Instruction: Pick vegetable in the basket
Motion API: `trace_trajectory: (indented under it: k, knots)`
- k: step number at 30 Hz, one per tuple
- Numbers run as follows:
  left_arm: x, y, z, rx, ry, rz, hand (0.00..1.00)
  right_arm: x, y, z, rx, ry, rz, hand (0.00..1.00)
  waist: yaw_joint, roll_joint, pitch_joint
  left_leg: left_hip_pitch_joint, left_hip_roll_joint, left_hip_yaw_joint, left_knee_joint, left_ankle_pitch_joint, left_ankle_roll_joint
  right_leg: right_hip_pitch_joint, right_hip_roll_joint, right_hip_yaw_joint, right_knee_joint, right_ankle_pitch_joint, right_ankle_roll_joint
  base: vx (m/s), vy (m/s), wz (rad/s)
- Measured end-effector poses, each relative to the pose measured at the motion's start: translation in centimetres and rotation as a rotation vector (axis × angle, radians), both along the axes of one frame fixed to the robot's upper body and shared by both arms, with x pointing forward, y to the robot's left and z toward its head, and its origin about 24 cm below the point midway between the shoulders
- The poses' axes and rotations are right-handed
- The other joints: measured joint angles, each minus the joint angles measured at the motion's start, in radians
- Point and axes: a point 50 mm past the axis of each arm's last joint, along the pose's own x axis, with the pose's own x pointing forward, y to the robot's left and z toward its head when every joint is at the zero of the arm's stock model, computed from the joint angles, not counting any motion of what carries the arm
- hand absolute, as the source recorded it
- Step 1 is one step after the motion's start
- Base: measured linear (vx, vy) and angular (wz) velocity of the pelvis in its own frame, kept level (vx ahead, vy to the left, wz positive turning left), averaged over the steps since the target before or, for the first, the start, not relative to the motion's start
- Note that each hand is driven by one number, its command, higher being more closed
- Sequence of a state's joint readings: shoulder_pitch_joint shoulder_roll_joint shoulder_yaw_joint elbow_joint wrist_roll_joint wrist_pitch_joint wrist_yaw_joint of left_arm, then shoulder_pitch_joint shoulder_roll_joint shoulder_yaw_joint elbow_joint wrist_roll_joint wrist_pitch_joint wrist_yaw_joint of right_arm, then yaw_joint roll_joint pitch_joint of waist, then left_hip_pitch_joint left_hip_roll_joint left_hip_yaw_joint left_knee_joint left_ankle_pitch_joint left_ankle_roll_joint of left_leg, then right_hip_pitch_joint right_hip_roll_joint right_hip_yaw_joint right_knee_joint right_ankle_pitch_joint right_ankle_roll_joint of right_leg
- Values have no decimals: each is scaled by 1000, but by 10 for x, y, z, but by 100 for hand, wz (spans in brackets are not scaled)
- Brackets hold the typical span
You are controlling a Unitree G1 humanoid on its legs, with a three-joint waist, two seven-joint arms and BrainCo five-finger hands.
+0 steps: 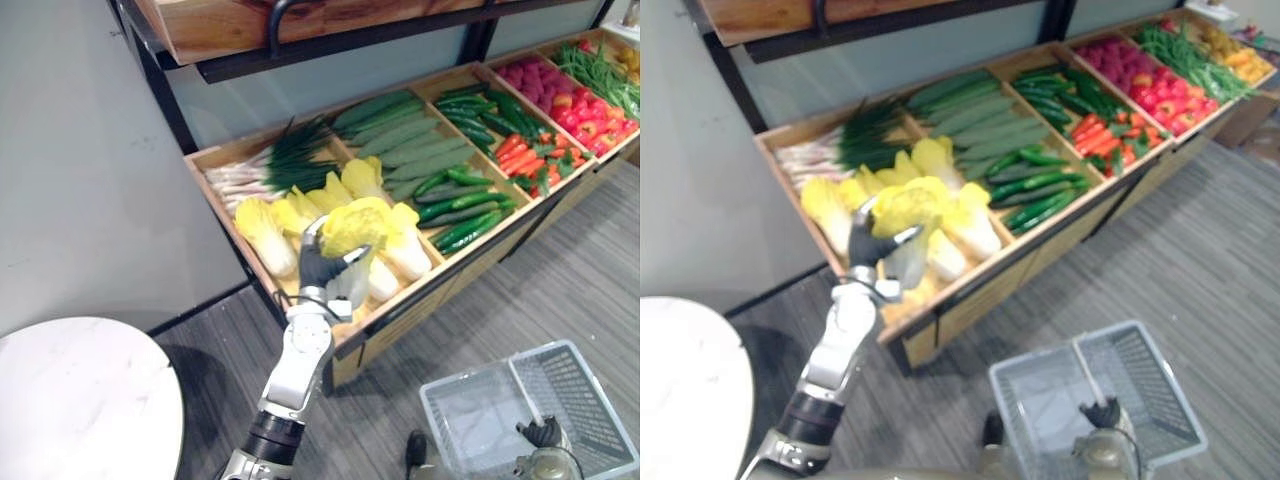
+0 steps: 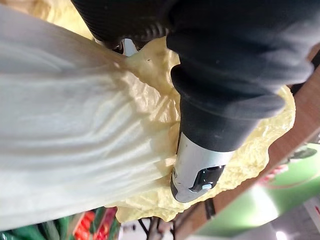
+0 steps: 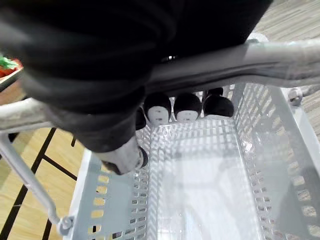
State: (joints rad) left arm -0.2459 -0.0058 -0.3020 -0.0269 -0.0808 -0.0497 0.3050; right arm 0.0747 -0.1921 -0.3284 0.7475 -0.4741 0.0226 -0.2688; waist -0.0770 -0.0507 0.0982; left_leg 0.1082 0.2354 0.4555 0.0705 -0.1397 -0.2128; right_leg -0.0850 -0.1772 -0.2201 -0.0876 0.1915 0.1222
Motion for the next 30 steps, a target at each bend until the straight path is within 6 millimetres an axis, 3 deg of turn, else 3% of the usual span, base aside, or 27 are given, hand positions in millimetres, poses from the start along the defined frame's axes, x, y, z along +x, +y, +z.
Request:
trace_trajectory:
  k: [5, 14, 23, 30]
  knots:
    - [-12, -37, 12, 10, -58, -224, 100, 23, -10, 19, -41, -52, 81, 100, 0, 1, 0, 0, -1, 19, 1, 0, 0, -17, 3, 19, 4, 2, 2, -20, -22, -10]
    - [-31, -75, 11, 70, -88, -454, 100, 47, -3, 43, -55, -163, 178, 100, -3, 1, 0, 20, -5, 43, 2, -5, 2, -18, 5, 53, 5, 8, 3, -15, -17, -10]
    - [-34, -96, -21, 162, 29, -559, 100, 54, 6, 70, 28, -308, 235, 100, -6, -6, 3, 34, -7, 59, 0, -6, 1, -18, 8, 67, 3, 9, 3, -12, -19, -5]
    - [-31, -98, -44, 232, 121, -555, 100, 53, 13, 94, 142, -431, 281, 100, -16, -19, 10, 36, -7, 61, -5, -6, 1, -18, 10, 70, 0, 9, 3, 0, 0, 0]
